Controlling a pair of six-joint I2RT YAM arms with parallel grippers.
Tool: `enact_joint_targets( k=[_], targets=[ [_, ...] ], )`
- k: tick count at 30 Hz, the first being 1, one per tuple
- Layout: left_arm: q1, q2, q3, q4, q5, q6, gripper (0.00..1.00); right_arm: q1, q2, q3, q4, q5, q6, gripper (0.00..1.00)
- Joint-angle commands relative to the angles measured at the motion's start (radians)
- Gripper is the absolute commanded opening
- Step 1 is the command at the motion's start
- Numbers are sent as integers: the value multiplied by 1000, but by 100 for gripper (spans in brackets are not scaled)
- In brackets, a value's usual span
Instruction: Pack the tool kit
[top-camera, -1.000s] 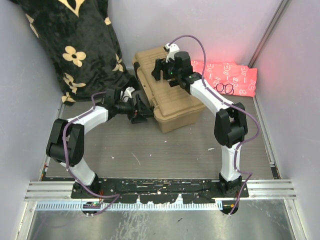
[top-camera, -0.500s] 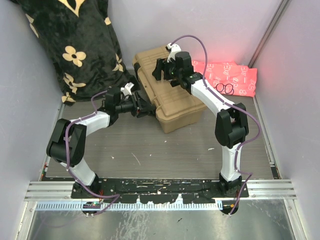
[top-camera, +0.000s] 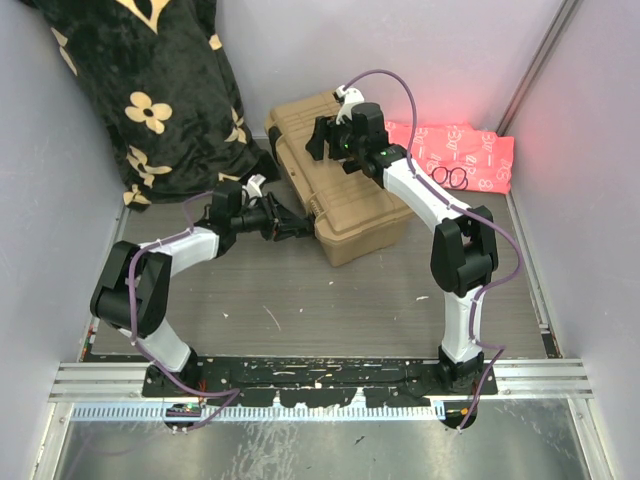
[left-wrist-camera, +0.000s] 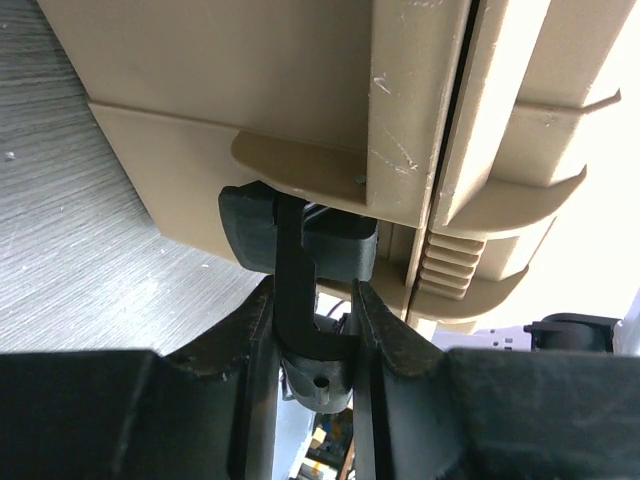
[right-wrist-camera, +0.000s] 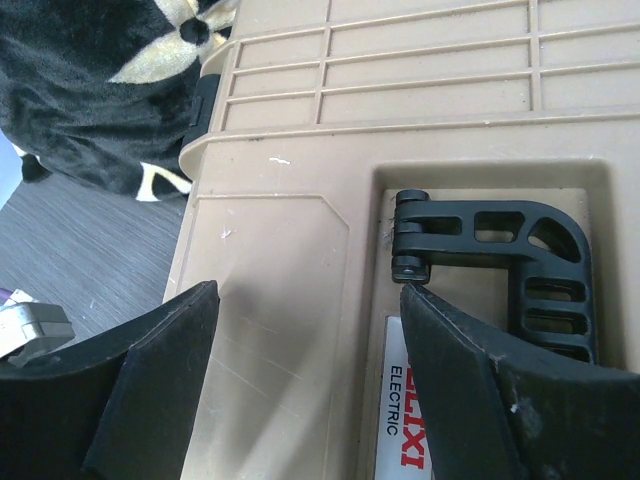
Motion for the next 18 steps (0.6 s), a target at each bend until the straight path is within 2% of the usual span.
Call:
enact_joint_targets(
  k=[1, 5, 14, 18],
  targets=[
    [6, -142, 84, -4, 74, 66, 7, -59, 191, -204, -729, 118, 61, 80],
    [6, -167, 129, -48, 80, 66, 11, -60, 197, -209, -717, 108, 67, 80],
    [6, -171, 160, -43, 88, 32, 5, -56, 202, -207, -711, 103, 70, 80],
    [5, -182, 210, -132, 91, 56, 4, -57, 202, -208, -710, 102, 70, 80]
  ],
)
